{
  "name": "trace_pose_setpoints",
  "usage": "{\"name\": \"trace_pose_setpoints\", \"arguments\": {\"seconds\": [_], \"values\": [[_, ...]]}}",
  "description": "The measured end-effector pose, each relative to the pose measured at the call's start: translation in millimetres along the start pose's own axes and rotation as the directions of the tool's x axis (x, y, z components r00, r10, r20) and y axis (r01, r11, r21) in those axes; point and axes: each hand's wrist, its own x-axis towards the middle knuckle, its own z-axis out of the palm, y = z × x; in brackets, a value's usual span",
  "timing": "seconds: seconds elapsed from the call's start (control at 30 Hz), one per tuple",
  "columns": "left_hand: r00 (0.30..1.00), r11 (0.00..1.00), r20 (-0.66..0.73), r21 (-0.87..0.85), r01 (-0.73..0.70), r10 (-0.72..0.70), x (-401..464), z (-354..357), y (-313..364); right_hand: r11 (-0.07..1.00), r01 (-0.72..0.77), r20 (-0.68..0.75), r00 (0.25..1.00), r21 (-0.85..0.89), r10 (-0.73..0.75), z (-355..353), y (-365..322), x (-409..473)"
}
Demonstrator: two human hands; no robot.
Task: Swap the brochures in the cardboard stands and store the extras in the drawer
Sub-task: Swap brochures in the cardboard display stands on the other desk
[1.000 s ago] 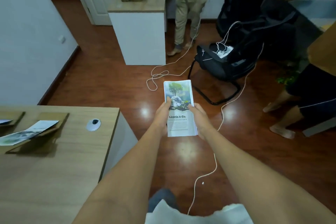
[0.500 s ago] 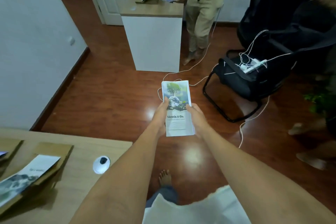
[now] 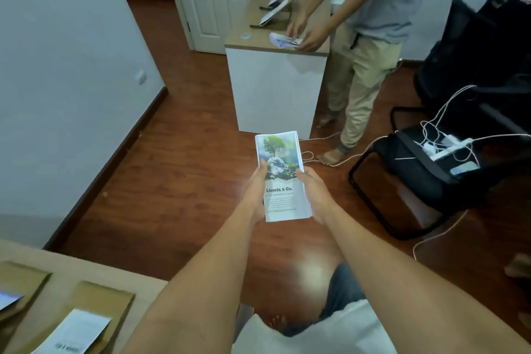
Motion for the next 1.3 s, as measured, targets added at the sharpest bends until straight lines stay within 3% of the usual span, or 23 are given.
{"name": "trace_pose_setpoints", "arguments": {"seconds": [0.23,0.5,0.8,0.93,1.03,1.3], "values": [[0.992,0.989,-0.124,-0.145,-0.022,0.004,15.4,-46.3,37.0,0.991,-0.030,0.143,0.989,-0.132,0.049,62.1,-11.0,50.6],[0.944,0.902,-0.311,-0.370,-0.223,0.106,29.1,-113.0,80.1,0.959,-0.012,0.405,0.905,-0.283,0.130,157.6,-17.7,115.5],[0.801,0.790,-0.568,-0.396,-0.467,0.189,17.9,-159.8,117.1,0.917,0.052,0.667,0.703,-0.394,0.247,255.8,-31.0,151.5],[0.702,0.722,-0.688,-0.391,-0.570,0.182,0.2,-182.4,119.3,0.883,0.105,0.756,0.568,-0.458,0.325,297.2,-23.2,149.5],[0.635,0.705,-0.757,-0.366,-0.608,0.154,-16.1,-192.9,119.7,0.861,0.151,0.791,0.495,-0.485,0.359,324.9,-17.6,143.6],[0.489,0.542,-0.855,-0.333,-0.772,0.173,-63.7,-266.5,125.0,0.792,0.275,0.835,0.270,-0.545,0.480,425.9,11.3,108.3]]}}
